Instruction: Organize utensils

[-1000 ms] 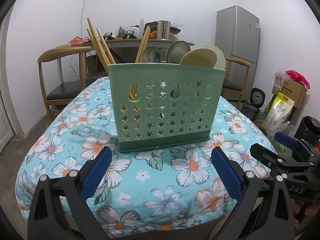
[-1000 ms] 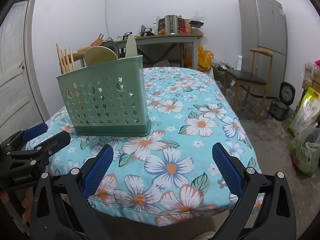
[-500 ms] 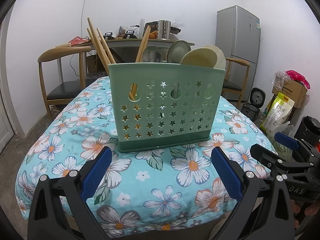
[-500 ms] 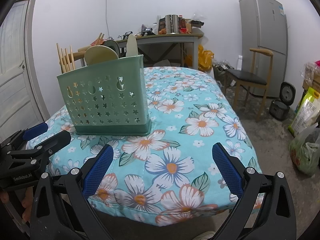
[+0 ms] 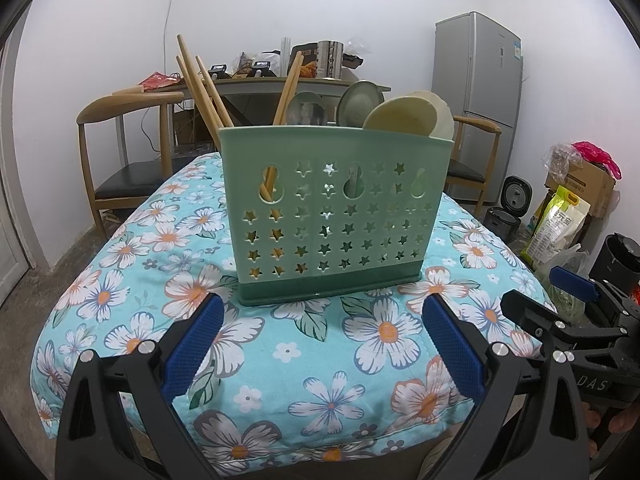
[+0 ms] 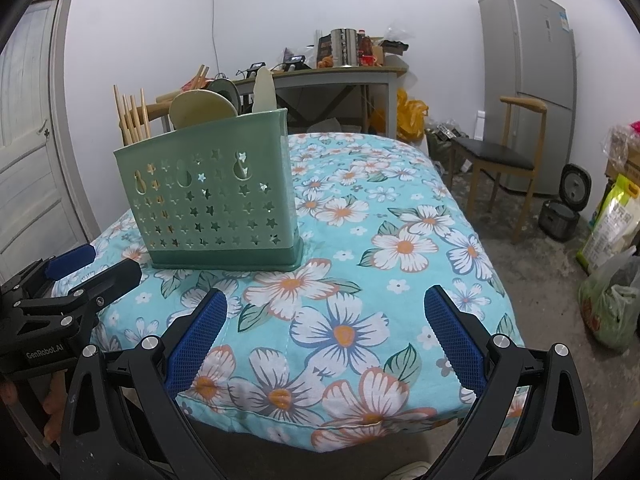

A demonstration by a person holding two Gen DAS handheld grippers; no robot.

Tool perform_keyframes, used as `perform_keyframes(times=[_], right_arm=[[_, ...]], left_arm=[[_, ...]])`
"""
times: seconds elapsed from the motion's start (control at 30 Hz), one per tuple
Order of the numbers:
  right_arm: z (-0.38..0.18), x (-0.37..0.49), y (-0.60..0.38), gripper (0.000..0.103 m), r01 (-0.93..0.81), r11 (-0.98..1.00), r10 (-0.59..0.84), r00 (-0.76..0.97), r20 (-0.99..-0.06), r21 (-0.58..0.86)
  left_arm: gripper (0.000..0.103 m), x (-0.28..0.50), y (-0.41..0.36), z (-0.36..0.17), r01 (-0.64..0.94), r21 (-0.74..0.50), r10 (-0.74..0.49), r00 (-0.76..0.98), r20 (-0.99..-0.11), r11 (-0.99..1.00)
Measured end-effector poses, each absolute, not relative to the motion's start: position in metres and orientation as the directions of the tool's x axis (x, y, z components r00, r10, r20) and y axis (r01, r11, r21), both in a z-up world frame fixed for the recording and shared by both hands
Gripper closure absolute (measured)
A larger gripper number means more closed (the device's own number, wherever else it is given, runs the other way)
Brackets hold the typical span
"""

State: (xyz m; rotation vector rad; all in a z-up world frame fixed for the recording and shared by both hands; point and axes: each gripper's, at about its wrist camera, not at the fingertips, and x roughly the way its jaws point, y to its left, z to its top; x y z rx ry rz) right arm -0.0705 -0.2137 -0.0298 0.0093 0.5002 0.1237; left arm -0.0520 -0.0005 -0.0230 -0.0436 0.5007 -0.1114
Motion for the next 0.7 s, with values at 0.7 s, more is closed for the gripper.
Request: perform_keyframes(times=[0.7], right_arm=[[-0.0298,-0.0700,-0.2145,0.008,-0.117,0.992,0.120,0.868,-0.482,0.035]], left_arm=[[0.006,-0.0519,-0.0008,-0.0232,0.095,-0.067,-0.116,0.871,-0.477,0.993]])
